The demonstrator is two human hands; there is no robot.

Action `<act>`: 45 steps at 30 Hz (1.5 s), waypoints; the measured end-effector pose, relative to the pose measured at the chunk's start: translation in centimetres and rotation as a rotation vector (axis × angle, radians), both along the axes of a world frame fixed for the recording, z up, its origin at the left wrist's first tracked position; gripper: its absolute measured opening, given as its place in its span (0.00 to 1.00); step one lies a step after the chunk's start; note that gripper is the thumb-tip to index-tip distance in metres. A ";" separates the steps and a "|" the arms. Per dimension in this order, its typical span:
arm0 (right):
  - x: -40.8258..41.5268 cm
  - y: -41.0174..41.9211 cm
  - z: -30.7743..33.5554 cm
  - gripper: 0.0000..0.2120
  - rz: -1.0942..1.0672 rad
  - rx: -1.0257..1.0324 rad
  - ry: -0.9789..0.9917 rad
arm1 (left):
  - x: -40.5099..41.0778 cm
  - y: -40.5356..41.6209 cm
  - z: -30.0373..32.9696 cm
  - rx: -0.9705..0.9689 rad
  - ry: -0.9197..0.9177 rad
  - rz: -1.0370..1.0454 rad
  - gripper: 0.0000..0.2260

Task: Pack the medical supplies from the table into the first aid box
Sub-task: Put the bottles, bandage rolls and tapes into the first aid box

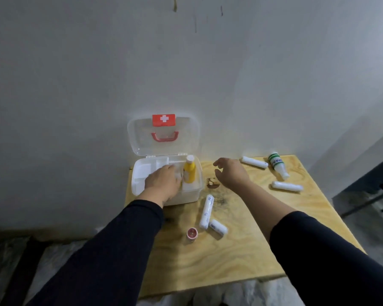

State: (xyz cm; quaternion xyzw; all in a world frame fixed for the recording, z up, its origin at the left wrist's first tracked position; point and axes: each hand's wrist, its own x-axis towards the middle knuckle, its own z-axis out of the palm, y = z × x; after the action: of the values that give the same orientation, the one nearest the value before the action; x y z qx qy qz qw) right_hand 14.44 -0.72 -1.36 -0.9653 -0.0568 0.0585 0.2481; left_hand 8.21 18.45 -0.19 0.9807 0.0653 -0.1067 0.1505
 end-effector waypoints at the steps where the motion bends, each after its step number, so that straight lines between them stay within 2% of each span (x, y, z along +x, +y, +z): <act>1: -0.3 -1.3 0.0 0.14 -0.015 -0.019 0.013 | 0.5 -0.8 0.6 0.011 -0.020 -0.042 0.17; 5: -0.3 -6.7 0.0 0.14 -0.088 -0.049 0.060 | 3.4 -5.1 1.9 0.029 -0.085 -0.188 0.18; 10: 1.7 -13.4 -0.4 0.16 -0.177 -0.124 0.105 | 7.0 -11.5 1.0 0.035 -0.012 -0.314 0.19; 16: 5.9 -20.0 -2.5 0.20 -0.310 -0.078 0.145 | 10.8 -18.7 -1.2 0.003 0.121 -0.310 0.18; 20: 8.3 -22.4 -4.5 0.17 -0.347 0.017 0.126 | 12.7 -22.1 -3.0 -0.026 0.157 -0.288 0.20; 23: 9.4 -22.8 -6.4 0.18 -0.355 0.077 0.153 | 13.6 -23.5 -3.8 -0.010 0.182 -0.272 0.20; 27: 10.0 -23.3 -7.7 0.14 -0.399 0.136 0.179 | 14.3 -24.5 -4.1 0.006 0.221 -0.242 0.19; 31: 10.9 -24.4 -6.5 0.13 -0.427 0.170 0.101 | 15.1 -25.0 -3.5 0.019 0.203 -0.224 0.19; 38: 12.5 -24.5 -3.5 0.13 -0.266 0.184 -0.097 | 14.7 -25.1 -2.5 0.019 0.134 -0.224 0.18; 45: 12.0 -19.6 0.3 0.16 -0.055 0.259 -0.197 | 13.0 -21.2 -0.9 0.003 0.045 -0.156 0.17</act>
State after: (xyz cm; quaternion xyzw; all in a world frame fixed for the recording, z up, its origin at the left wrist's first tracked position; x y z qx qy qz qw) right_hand 26.47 -20.34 -1.03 -0.9275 -0.0614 -0.0511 0.3652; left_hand 21.22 -2.74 -1.04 0.9804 -0.0081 -0.1398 0.1386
